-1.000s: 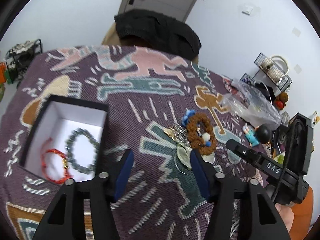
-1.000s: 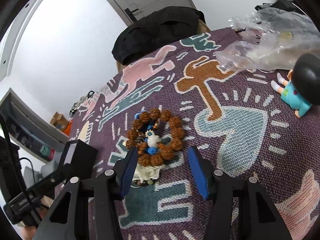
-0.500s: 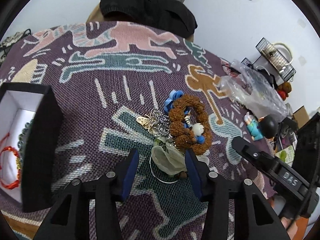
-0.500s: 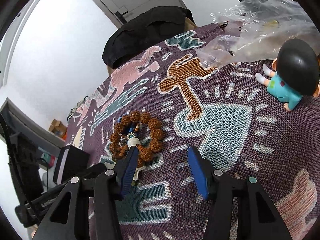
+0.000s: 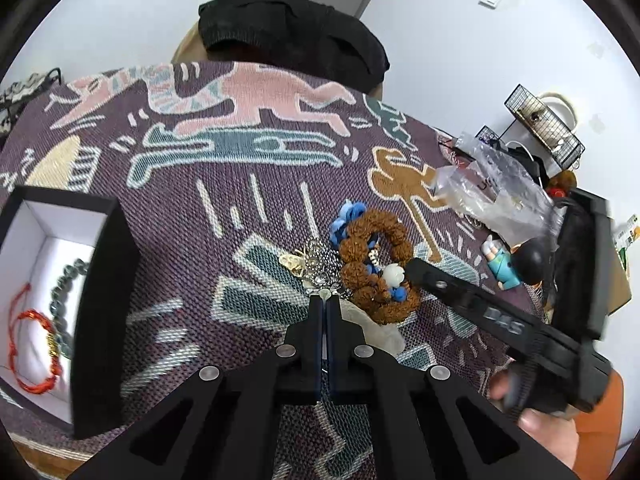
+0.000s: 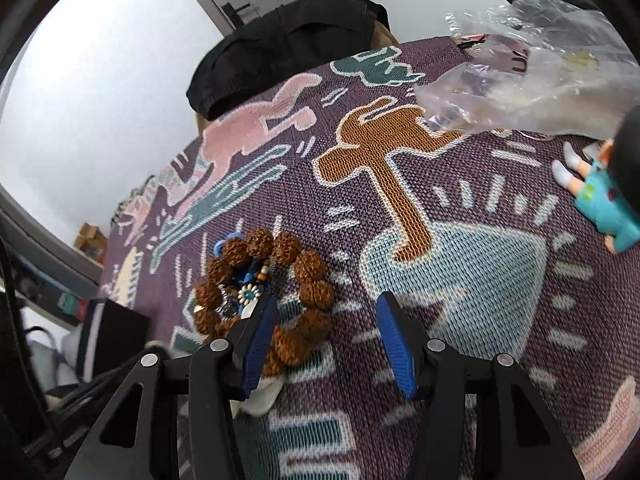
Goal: Organize jewelry
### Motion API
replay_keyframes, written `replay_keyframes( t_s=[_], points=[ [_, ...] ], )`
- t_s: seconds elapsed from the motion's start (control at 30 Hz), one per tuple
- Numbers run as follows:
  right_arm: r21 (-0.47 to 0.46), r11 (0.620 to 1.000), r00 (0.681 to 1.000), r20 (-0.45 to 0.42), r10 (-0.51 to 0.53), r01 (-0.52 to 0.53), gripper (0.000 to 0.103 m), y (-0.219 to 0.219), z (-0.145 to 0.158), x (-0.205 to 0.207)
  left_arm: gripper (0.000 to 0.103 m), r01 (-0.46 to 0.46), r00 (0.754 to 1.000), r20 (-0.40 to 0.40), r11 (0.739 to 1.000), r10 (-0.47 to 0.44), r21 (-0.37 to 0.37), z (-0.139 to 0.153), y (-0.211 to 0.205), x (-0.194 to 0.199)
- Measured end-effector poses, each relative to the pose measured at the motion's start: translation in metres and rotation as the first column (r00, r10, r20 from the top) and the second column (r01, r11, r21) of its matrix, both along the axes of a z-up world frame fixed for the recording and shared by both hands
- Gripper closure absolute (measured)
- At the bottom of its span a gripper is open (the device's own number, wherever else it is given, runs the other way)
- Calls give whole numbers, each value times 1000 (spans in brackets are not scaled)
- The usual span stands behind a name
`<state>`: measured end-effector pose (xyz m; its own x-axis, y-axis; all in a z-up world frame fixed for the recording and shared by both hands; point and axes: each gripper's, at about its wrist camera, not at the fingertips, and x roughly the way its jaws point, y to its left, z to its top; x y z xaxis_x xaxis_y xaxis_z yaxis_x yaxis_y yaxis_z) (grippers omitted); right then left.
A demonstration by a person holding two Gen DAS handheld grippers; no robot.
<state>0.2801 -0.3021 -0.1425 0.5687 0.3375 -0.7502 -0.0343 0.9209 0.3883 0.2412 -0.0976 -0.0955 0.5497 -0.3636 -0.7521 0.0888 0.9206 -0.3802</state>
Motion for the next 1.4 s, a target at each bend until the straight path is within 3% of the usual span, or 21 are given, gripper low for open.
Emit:
replay_keyframes(
  t_s=[0.47,0.5,0.57,0.6,0.87,1.03,1.4],
  points=[
    [-238,971,1000,-8,-6,4,55,24,0,19,102,-29,998,62,1000,28,12,28,18,-7],
    [-266,964,1000,-10,2,-4,57,28,0,20,102,-32,997,66,999,31,14,29,19,-8],
    [-296,955,1000,-11,26,-29,71,33,1,19,102,-37,996,79,999,36,15,34,21,-9],
    [-286,958,999,-11,35,-36,82,33,2,18,102,-39,996,83,999,37,16,36,23,-10],
    [-95,994,998,44,50,-46,83,14,18,-4,102,-47,992,116,999,44,17,50,33,-16],
    [2,997,992,102,81,-82,83,13,38,-19,102,-44,990,135,999,42,15,58,37,-22],
    [65,986,968,206,140,-157,83,31,75,-47,102,-71,981,183,997,68,10,81,64,-38]
  ],
)
